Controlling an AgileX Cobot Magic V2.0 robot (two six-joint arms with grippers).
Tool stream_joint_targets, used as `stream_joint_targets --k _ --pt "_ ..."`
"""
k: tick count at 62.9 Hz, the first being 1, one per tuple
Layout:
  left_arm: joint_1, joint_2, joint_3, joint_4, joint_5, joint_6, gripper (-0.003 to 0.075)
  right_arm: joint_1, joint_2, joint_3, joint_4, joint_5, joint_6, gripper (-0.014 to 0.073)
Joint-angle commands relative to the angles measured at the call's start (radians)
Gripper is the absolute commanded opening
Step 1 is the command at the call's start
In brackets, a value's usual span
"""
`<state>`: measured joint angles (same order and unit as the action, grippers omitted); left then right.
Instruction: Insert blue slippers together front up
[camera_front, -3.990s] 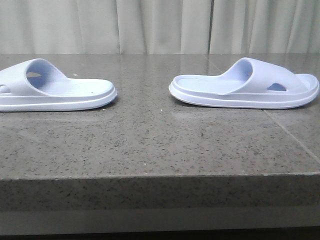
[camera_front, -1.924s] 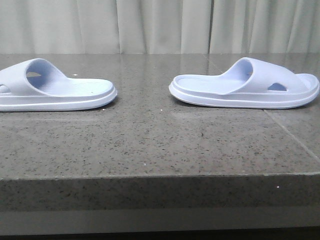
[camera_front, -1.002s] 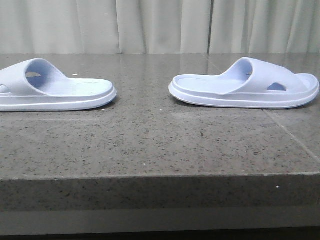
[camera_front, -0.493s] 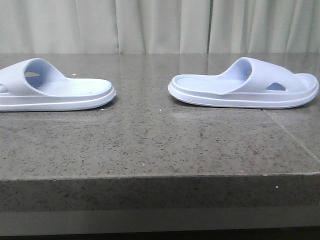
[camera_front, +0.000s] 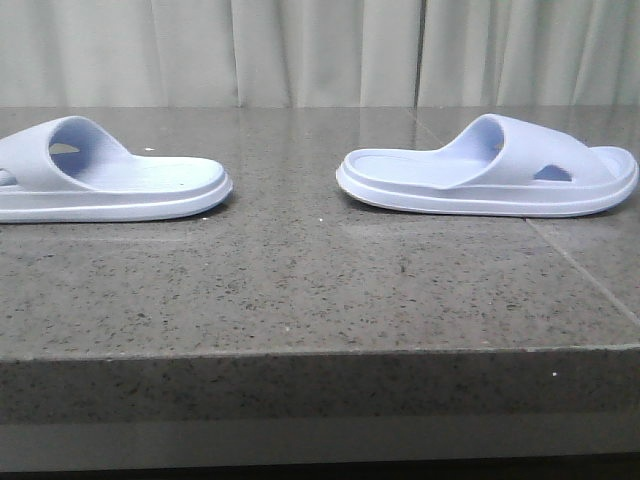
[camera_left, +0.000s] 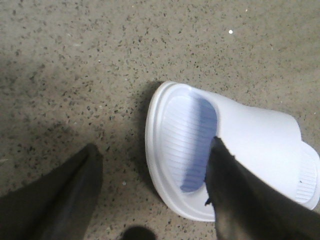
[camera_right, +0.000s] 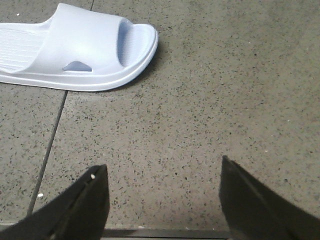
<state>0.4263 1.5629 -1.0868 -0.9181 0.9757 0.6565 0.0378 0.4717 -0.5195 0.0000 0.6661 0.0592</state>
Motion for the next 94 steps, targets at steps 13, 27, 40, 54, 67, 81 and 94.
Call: stream_joint_targets --k 13,27,40,54,67,81,94 --pt "0.002 0.05 -0.031 -0.131 -0.004 0.059 0.0316 -0.006 0.012 -0.034 -0.01 -0.066 -0.007 0.05" --pt "-0.019 0.097 -0.031 -0.166 -0.004 0.098 0.0316 -0.006 0.012 -0.034 -0.01 -0.066 -0.007 0.05" --pt "-0.074 0.145 -0.031 -0.185 -0.004 0.113 0.0316 -0.006 0.012 -0.034 -0.01 -0.066 -0.007 0.05" --pt "-0.139 0.176 -0.031 -0.185 0.014 0.124 0.0315 -0.006 0.012 -0.034 -0.01 -0.066 -0.007 0.05" --pt "-0.153 0.176 -0.031 -0.185 0.029 0.127 0.0289 -0.006 0.012 -0.034 -0.01 -0.066 -0.007 0.05" --pt "-0.153 0.176 -0.031 -0.183 0.031 0.136 0.0018 -0.006 0.012 -0.034 -0.01 -0.066 -0.007 0.05" --pt "-0.153 0.154 -0.047 -0.212 0.077 0.15 -0.002 -0.006 0.012 -0.034 -0.01 -0.066 -0.007 0.05"
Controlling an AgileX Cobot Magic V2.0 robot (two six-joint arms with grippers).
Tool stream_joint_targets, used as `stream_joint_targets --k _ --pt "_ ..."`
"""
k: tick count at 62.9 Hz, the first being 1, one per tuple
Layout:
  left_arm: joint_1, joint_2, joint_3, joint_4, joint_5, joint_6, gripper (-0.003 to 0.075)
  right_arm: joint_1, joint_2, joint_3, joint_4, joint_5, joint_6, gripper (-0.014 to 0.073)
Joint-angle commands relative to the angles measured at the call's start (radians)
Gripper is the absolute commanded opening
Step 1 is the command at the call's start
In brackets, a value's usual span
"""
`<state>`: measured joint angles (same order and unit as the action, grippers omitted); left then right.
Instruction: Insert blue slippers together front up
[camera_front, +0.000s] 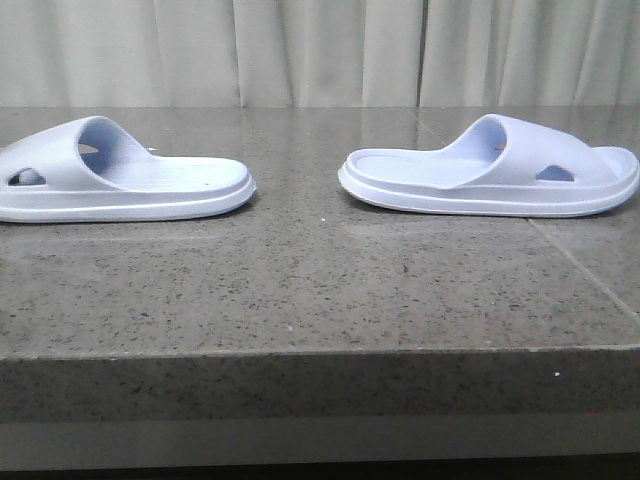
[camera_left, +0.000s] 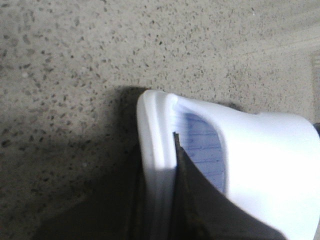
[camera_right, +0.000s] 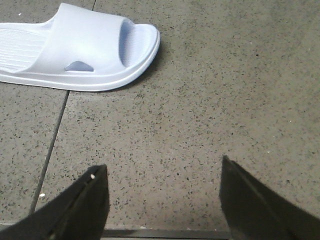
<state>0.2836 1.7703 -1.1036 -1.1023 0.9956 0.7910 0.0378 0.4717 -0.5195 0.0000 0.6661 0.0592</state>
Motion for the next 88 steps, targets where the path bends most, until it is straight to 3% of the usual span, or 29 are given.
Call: stream_joint_targets --k 1,17,34,49,51,78,88 --pt "-0.012 -0.061 -0.032 -0.035 0.06 0.015 -0.002 -0.006 0.012 -0.034 -0.01 -0.066 -0.007 0.05" --pt "-0.028 -0.232 -0.016 -0.119 0.071 0.037 -0.002 -0.006 0.012 -0.034 -0.01 -0.066 -0.007 0.05" --pt "-0.131 -0.384 0.187 -0.308 0.049 0.136 -0.002 -0.006 0.012 -0.034 -0.01 -0.066 -0.007 0.05" --pt "-0.219 -0.386 0.247 -0.314 -0.03 0.15 -0.002 -0.006 0.012 -0.034 -0.01 -0.069 -0.007 0.05" --pt "-0.221 -0.386 0.247 -0.314 -0.032 0.15 -0.002 -0.006 0.012 -0.034 -0.01 -0.074 -0.007 0.0449" --pt "-0.221 -0.386 0.247 -0.322 -0.035 0.15 -0.002 -0.006 0.013 -0.035 0.0 -0.095 -0.007 0.0449" --pt "-0.221 -0.386 0.247 -0.322 -0.035 0.15 -0.002 -0.006 0.118 -0.102 0.0 -0.038 0.003 0.0445"
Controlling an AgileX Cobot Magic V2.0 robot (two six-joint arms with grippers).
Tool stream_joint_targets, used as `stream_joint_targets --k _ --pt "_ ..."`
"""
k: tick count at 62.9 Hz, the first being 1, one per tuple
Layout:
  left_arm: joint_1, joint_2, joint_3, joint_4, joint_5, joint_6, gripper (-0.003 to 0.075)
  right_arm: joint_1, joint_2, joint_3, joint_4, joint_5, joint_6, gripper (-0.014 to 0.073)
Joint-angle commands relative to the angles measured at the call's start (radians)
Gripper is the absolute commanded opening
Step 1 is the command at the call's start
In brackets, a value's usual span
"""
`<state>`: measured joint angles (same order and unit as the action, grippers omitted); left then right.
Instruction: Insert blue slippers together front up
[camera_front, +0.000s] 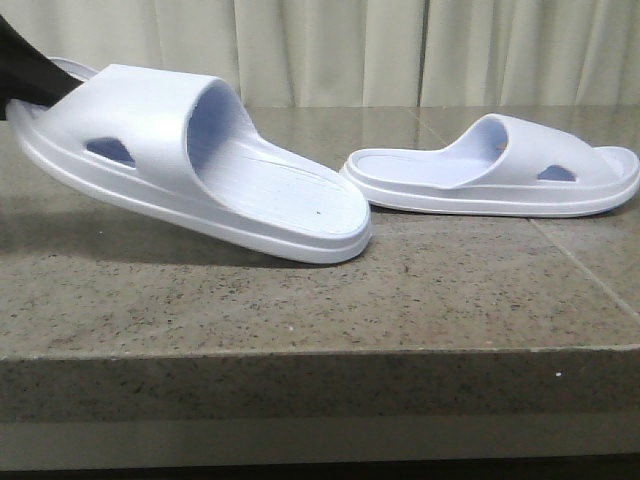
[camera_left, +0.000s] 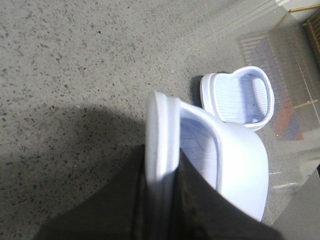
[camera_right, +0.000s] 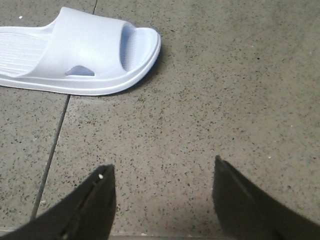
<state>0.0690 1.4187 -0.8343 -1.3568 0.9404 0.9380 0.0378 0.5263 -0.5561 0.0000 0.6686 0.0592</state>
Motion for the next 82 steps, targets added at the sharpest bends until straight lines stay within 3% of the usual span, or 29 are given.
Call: stream_joint_targets --k 1,10,20,26,45,57,82 --pt "-0.007 -0.034 -0.022 -0.067 0.021 0.003 -0.002 -0.006 0.086 -0.074 0.0 -0.033 0.004 0.0445" --pt "-0.007 -0.034 -0.022 -0.067 0.025 0.003 -0.002 -0.044 0.246 -0.171 0.0 0.009 0.012 0.0445" --pt "-0.007 -0.034 -0.022 -0.067 0.029 0.003 -0.002 -0.167 0.422 -0.31 0.037 0.047 0.006 0.0411" --pt "-0.007 -0.034 -0.022 -0.067 0.029 0.003 -0.002 -0.244 0.53 -0.396 0.113 0.086 -0.065 0.039" --pt "-0.007 -0.034 -0.022 -0.067 0.029 0.003 -0.002 -0.467 0.85 -0.577 0.795 0.285 -0.588 0.0385" --pt "-0.007 -0.034 -0.022 -0.067 0.029 0.003 -0.002 -0.477 0.998 -0.599 0.994 0.327 -0.765 0.0385" --pt "-0.007 -0.034 -0.022 -0.067 0.029 0.003 -0.002 -0.451 1.165 -0.599 1.073 0.322 -0.842 0.0385"
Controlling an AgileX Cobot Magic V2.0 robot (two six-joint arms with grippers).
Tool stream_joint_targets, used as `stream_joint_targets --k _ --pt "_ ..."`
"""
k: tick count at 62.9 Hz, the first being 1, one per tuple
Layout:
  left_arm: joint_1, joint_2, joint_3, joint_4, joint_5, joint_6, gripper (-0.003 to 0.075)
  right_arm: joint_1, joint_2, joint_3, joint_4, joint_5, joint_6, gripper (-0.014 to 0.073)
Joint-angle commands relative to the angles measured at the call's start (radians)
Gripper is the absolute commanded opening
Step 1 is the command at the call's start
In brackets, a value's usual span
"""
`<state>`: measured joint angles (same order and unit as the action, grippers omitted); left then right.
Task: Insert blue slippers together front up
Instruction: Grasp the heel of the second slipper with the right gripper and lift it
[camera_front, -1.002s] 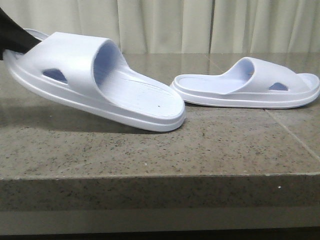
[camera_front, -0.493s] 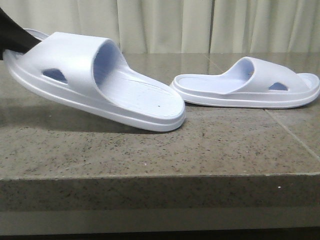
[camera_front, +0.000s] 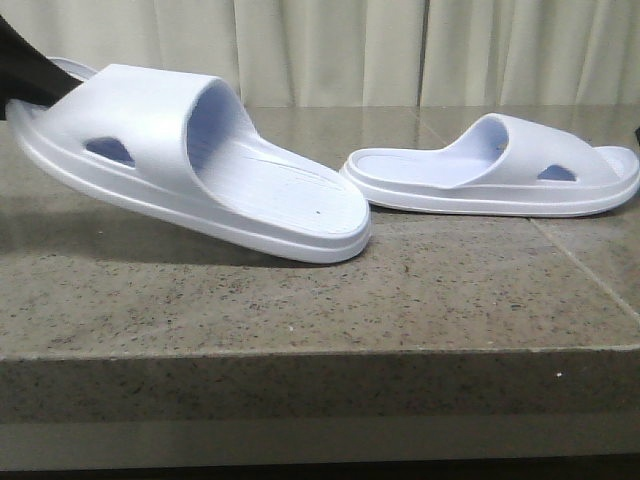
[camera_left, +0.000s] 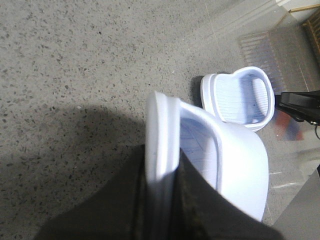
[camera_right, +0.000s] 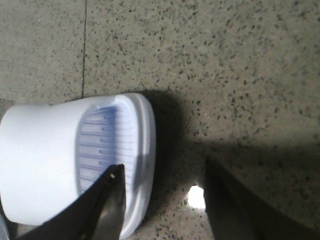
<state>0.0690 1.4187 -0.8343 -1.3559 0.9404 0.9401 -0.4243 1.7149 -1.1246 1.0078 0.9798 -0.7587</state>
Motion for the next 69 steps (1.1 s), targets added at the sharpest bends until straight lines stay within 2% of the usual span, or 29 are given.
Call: stream_joint_targets --k 1,15,21,39,46,57,69 --pt "-0.007 -0.034 -0.022 -0.068 0.029 0.001 -0.002 0.015 -0.02 -0.03 0.066 0.01 -0.026 0.0385" --pt "-0.007 -0.034 -0.022 -0.068 0.029 0.001 -0.002 0.092 0.045 -0.03 0.066 0.015 -0.035 0.0383" --pt "-0.007 -0.034 -0.022 -0.068 0.029 0.001 -0.002 0.126 0.061 -0.03 0.067 0.023 -0.05 0.0344" --pt "-0.007 -0.034 -0.022 -0.068 0.023 0.001 -0.002 0.146 0.069 -0.031 0.106 0.024 -0.055 -0.0043" --pt "-0.007 -0.032 -0.022 -0.068 0.005 0.001 -0.002 0.143 0.055 -0.031 0.133 0.026 -0.066 -0.0123" --pt "-0.013 -0.01 -0.022 -0.077 -0.022 0.001 -0.002 0.11 -0.025 -0.031 0.159 0.044 -0.065 -0.0117" --pt "-0.056 0.056 -0.022 -0.154 -0.053 0.001 -0.002 0.004 -0.17 -0.023 0.163 0.116 -0.042 -0.0117"
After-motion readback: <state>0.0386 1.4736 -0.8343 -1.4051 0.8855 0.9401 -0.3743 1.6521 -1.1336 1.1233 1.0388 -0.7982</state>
